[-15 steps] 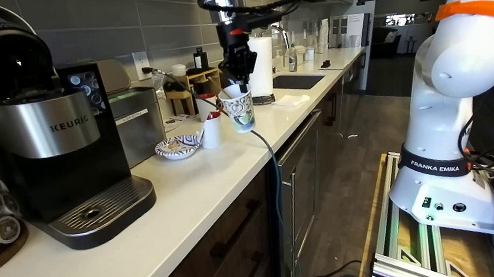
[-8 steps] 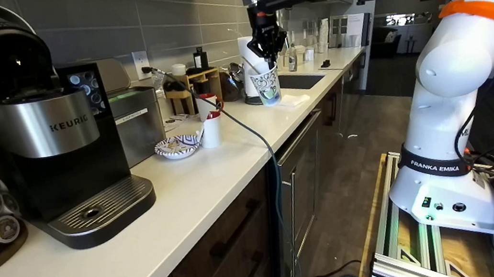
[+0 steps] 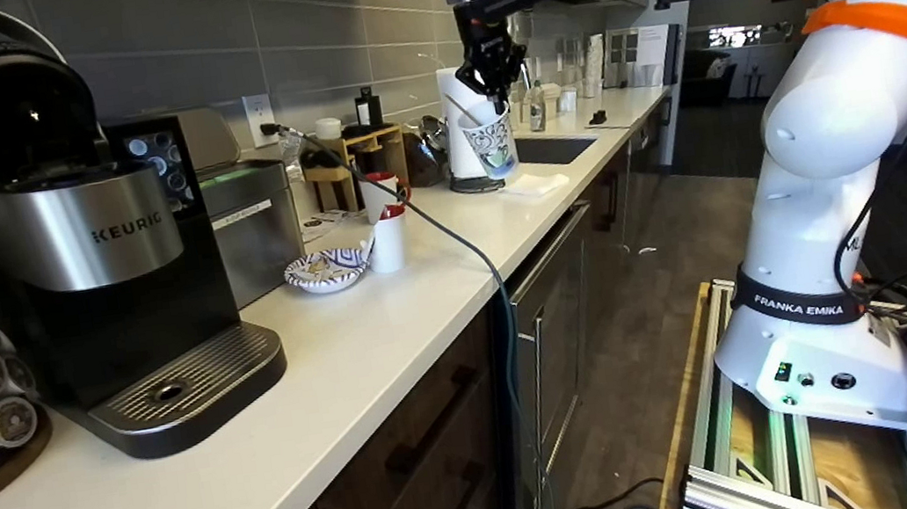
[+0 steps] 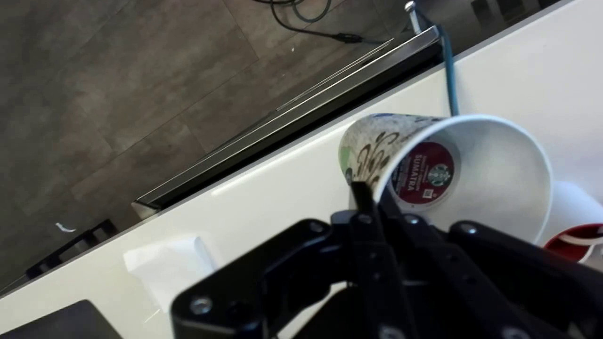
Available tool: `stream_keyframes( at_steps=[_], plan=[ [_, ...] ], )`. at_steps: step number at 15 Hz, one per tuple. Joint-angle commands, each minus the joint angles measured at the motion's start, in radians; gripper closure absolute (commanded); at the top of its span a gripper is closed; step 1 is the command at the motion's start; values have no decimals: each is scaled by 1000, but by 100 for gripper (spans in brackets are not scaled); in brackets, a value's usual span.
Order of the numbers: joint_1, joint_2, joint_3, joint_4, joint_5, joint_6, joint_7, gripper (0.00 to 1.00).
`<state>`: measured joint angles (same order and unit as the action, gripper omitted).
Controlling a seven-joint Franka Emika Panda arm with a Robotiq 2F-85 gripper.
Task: Pour the contents of the cup onto the table
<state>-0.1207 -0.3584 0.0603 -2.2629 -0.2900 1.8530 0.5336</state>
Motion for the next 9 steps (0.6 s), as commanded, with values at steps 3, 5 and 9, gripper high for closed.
stream_keyframes(
  at_steps=[3,5,9],
  plan=[
    [-29,195,4,231,-134,-117,17,99],
    [-21,277,12,315,-222,-196,52,99],
    [26,428,-6,436,-407,-290,143,99]
  ],
)
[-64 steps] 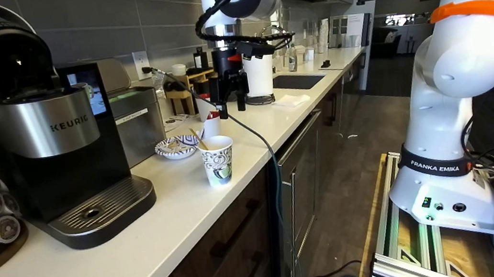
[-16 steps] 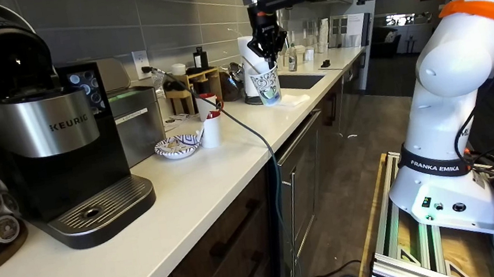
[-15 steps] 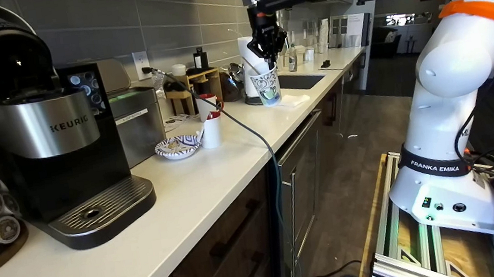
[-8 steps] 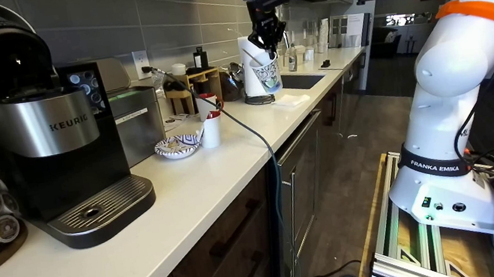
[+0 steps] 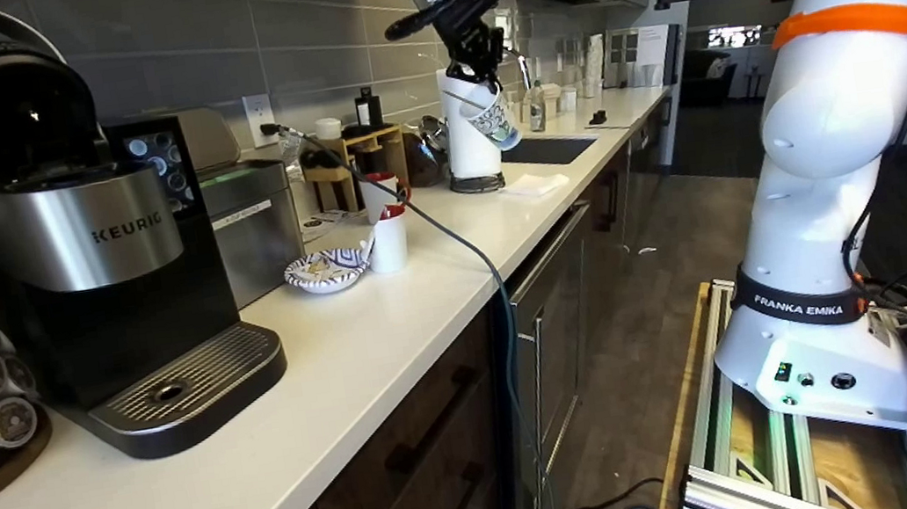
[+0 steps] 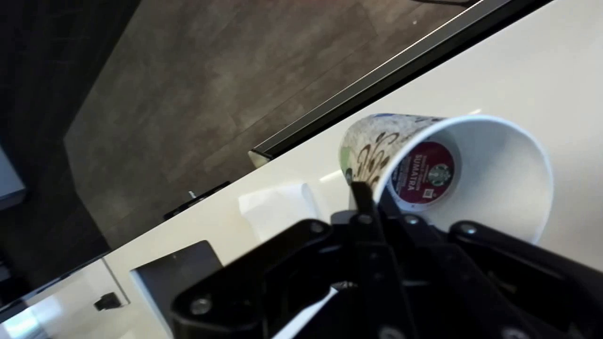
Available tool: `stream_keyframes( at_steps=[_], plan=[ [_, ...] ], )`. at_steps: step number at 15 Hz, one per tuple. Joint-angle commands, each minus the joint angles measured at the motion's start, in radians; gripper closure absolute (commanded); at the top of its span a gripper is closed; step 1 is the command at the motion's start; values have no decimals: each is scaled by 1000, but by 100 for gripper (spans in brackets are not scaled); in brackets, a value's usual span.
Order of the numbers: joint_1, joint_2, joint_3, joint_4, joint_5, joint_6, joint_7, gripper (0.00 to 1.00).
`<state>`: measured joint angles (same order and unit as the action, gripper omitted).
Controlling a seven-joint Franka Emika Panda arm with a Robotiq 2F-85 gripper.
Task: Pour the contents of the cup onto the table
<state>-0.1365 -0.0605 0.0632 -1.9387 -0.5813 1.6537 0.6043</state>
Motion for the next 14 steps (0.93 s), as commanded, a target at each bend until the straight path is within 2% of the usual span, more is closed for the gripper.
stream_keyframes(
  at_steps=[1,4,7,11,13,14],
  plan=[
    [57,165,-15,134,-148,-112,84,99],
    [101,237,-28,164,-178,-77,116,99],
    [134,268,-46,151,-254,-24,189,99],
    [156,304,-70,142,-369,-35,287,99],
    [141,271,-68,129,-304,-19,268,99],
    [150,296,-70,146,-325,-42,256,96]
  ],
)
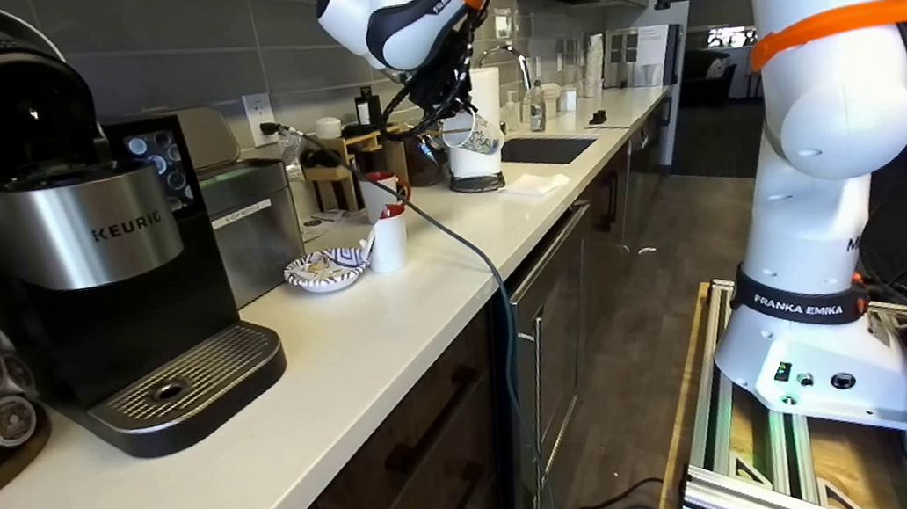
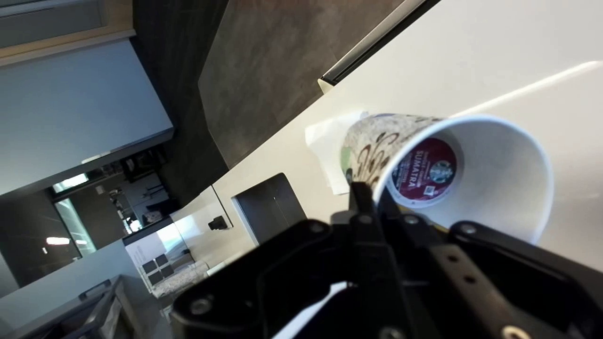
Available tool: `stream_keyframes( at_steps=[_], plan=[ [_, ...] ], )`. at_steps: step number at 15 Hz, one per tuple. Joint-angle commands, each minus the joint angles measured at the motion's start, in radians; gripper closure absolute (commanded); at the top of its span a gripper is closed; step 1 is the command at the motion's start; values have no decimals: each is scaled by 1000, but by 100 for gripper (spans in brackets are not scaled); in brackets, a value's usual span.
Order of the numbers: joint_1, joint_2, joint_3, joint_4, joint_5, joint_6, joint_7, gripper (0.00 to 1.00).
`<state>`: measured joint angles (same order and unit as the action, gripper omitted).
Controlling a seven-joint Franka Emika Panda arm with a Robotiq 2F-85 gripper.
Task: Pour the contents of the cup onto the table
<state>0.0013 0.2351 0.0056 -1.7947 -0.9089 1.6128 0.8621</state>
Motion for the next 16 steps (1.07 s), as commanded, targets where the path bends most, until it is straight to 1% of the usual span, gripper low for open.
stream_keyframes(
  at_steps=[1,3,4,5,7,10,12,16],
  plan=[
    [11,-2,-14,2,5,-1,-2,96],
    [11,-8,-15,2,6,-1,-2,96],
    [11,-10,-15,2,6,-1,-2,99],
    [12,37,-17,37,0,1,14,99],
    [27,127,-21,107,-53,-10,60,99],
    [53,242,-34,210,-123,-46,75,99],
    [79,316,-53,281,-177,-118,65,99],
    [122,433,-82,401,-269,-311,28,99]
  ],
)
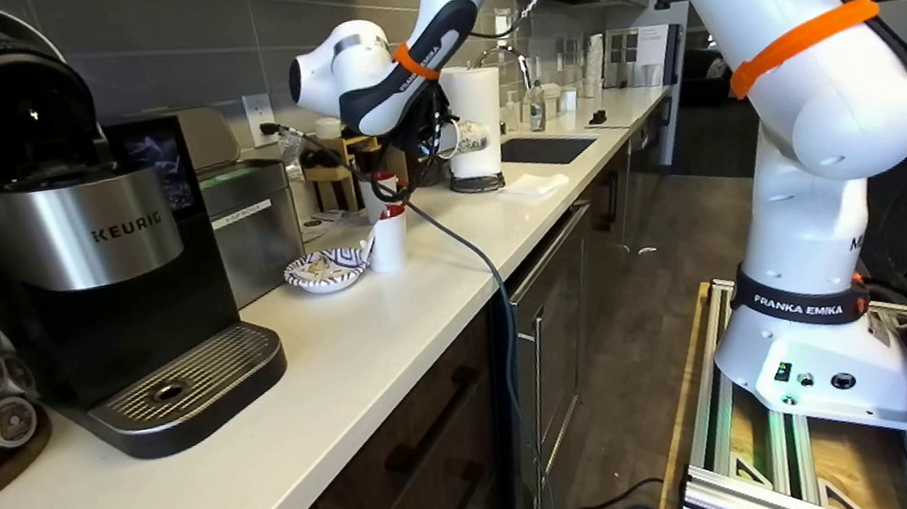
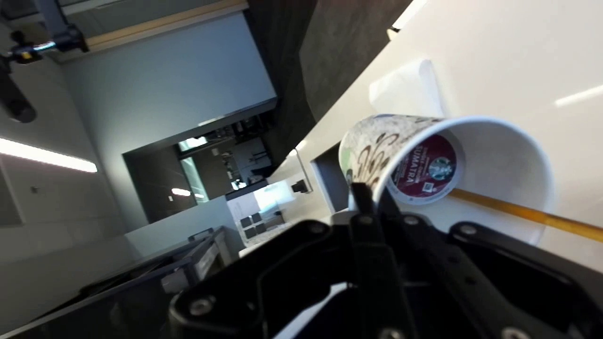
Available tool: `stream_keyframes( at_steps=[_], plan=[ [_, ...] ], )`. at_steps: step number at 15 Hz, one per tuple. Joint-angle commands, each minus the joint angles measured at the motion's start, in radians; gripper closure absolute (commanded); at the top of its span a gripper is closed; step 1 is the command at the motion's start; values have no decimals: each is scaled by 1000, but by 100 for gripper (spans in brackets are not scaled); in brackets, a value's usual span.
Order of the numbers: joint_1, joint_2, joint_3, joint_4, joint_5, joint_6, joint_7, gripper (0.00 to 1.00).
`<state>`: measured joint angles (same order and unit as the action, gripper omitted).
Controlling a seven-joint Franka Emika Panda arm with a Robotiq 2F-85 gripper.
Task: Pour the contents of the cup onto the table
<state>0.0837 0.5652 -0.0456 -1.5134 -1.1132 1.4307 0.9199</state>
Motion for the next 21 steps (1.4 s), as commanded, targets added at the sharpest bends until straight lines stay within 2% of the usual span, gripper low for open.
stream_keyframes(
  at_steps=[1,4,6,10,12,17,21],
  plan=[
    [48,130,-36,146,-90,-175,-43,99],
    [68,217,-45,220,-176,-288,-116,99],
    [73,258,-47,253,-234,-322,-171,99],
    [76,302,-48,291,-328,-339,-264,99],
    [61,303,-29,303,-331,-304,-314,99],
    [14,270,40,362,-189,-253,-431,99],
    [-13,218,59,388,-57,-226,-472,99]
  ],
)
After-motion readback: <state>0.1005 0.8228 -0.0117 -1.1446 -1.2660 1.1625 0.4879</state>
